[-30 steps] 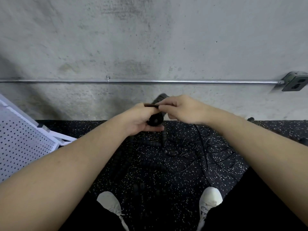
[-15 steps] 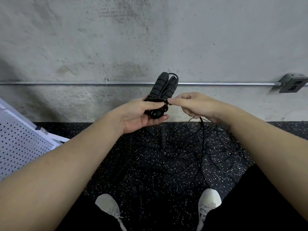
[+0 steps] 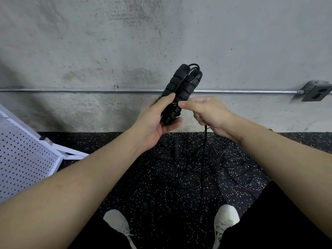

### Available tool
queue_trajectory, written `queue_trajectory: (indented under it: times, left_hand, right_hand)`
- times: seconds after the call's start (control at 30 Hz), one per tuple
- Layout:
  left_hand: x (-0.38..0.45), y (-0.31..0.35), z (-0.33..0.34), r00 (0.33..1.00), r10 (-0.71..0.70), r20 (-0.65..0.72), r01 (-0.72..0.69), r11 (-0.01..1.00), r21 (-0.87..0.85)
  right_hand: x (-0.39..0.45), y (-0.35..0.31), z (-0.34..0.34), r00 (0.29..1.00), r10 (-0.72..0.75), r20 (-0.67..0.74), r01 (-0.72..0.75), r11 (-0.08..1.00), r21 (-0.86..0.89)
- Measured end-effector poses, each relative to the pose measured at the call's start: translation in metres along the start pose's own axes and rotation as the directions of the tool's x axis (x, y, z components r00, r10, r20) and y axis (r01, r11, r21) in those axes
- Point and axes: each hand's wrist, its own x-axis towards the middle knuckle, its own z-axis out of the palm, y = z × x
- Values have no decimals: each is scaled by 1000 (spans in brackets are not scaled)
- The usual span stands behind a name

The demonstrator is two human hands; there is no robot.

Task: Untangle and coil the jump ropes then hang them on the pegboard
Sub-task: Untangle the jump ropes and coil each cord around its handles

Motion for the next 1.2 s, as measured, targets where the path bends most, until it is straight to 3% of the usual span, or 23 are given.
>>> queue_trajectory:
  times: [0.3, 0.47, 0.53, 0.77, 0.93, 1.1, 1.2]
  left_hand:
    - [5, 12, -9, 995, 8, -100, 1, 995, 97]
    - [9, 28, -18, 995, -44, -91, 45, 999, 6]
    - [9, 31, -20, 996, -73, -60, 73, 997, 5]
    - [8, 36, -26, 973, -184, 137, 173, 981, 88]
    - [7, 36, -28, 950, -228, 215, 203, 970, 135]
    - [4, 33, -28, 920, -297, 254, 234, 939, 251]
    - [1, 31, -27, 886, -337, 320, 199, 898, 393]
  right_hand:
    - [-3, 0, 7, 998, -8, 61, 19, 984, -176]
    - [-6, 2, -3, 966, -63, 251, 82, 994, -66]
    - [-6, 3, -9, 957, -52, 286, 73, 995, -63]
    - [-5, 2, -22, 977, -1, 214, 77, 935, -347]
    - [-3, 7, -36, 922, 53, 382, 42, 970, -238]
    - [-5, 5, -34, 957, 81, 278, 57, 888, -455]
    - [-8, 2, -35, 975, -35, 220, 139, 868, -478]
